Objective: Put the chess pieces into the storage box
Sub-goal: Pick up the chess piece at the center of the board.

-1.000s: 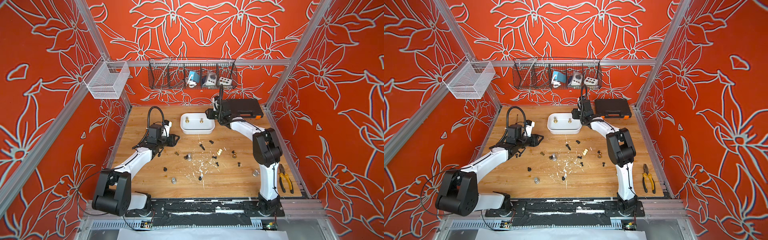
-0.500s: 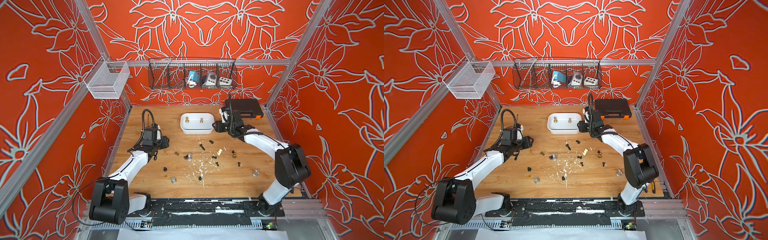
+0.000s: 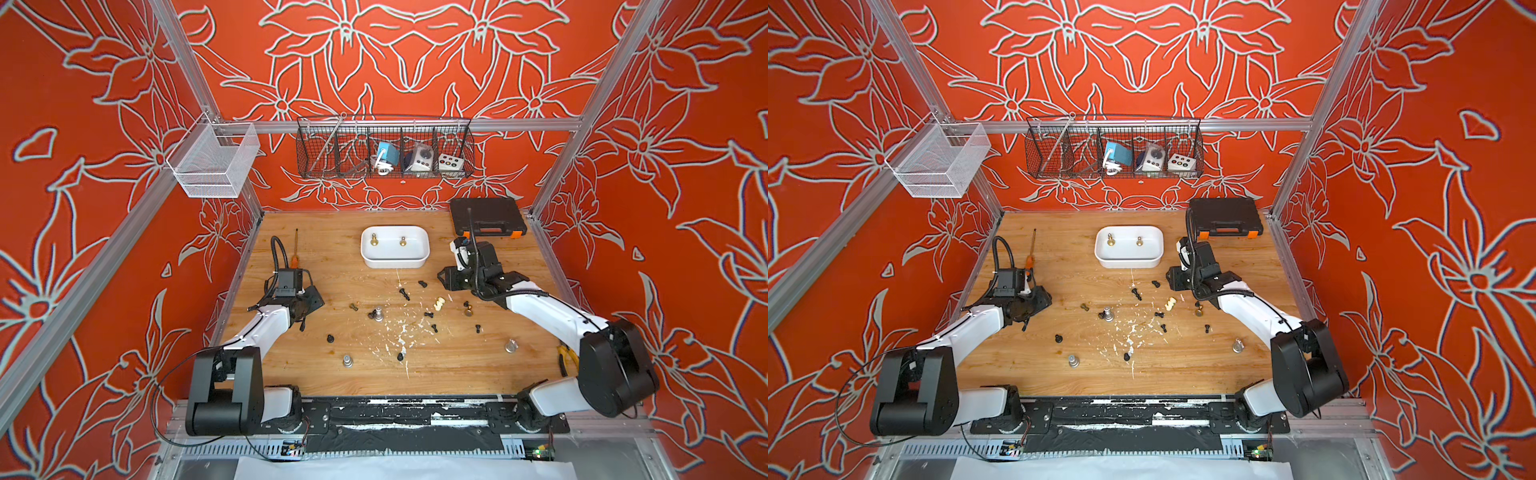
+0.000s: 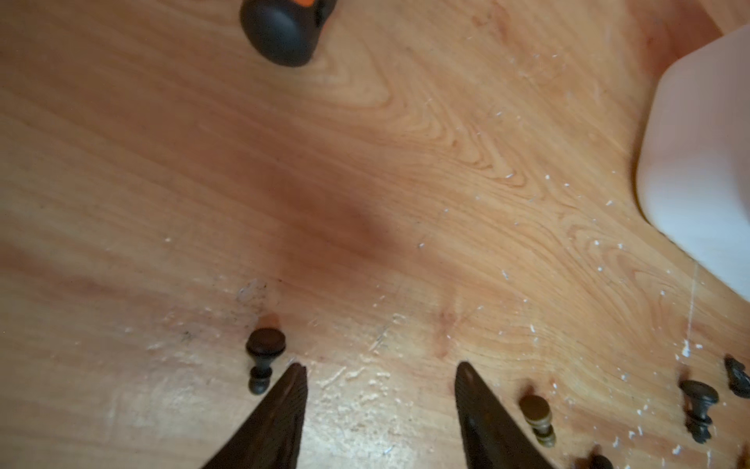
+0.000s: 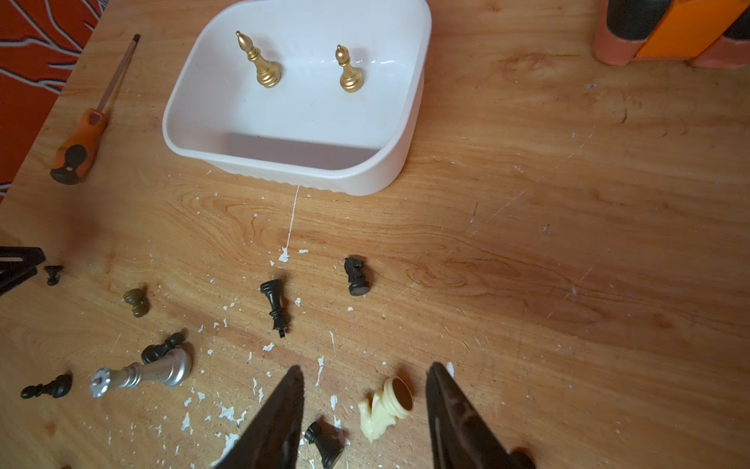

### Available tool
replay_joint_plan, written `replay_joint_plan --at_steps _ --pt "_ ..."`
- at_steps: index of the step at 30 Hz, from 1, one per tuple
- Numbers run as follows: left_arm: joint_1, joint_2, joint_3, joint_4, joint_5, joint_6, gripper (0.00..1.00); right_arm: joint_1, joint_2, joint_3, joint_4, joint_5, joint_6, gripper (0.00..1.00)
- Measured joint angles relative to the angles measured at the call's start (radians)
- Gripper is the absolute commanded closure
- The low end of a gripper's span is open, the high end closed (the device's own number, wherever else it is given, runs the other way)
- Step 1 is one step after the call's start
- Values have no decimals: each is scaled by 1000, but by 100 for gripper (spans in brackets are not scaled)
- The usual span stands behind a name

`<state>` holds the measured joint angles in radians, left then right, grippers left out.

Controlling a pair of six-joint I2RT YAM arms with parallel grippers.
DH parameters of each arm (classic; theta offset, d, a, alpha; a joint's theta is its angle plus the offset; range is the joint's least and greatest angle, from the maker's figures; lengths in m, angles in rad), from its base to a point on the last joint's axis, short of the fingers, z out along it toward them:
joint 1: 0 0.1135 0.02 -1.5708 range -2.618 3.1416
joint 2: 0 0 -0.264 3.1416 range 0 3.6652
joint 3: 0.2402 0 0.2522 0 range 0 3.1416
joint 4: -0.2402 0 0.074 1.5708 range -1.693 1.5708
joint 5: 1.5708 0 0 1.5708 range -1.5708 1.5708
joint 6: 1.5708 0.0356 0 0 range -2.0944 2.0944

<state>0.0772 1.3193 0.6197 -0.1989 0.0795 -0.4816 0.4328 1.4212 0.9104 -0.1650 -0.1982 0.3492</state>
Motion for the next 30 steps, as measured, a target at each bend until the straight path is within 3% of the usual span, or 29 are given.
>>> replay_joint_plan --at_steps 23,30 --pt "54 44 -6 2 -74 -20 42 0 -29 -39 -32 44 4 49" --pt "55 89 -6 24 -75 -6 48 0 -30 -41 -38 44 8 50"
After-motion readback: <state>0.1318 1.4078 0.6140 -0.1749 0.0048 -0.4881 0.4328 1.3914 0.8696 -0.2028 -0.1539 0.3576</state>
